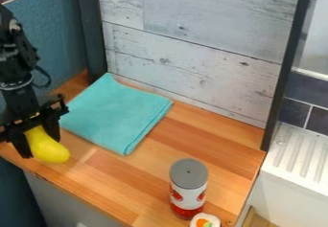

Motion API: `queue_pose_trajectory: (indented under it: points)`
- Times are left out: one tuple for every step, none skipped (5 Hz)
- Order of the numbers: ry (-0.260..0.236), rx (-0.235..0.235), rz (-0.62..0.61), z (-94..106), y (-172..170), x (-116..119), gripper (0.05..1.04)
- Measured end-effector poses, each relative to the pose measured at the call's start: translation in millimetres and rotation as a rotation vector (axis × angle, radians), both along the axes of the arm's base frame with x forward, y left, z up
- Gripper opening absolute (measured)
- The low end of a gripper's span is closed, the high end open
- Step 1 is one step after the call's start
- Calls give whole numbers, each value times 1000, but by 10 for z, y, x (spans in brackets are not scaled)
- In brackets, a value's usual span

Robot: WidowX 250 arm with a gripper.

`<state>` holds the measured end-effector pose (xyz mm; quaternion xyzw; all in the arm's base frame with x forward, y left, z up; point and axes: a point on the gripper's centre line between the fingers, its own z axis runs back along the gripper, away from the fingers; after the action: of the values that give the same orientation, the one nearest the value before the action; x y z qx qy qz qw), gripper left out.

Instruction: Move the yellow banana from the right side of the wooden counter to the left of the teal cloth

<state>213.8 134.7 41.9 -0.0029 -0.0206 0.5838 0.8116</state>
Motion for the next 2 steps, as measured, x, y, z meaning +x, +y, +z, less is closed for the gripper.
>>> queue_pose_trajectory:
  points:
    - [18,-19,104,-108,7,-8,617]
    - [34,-43,163,-150,80,43,617]
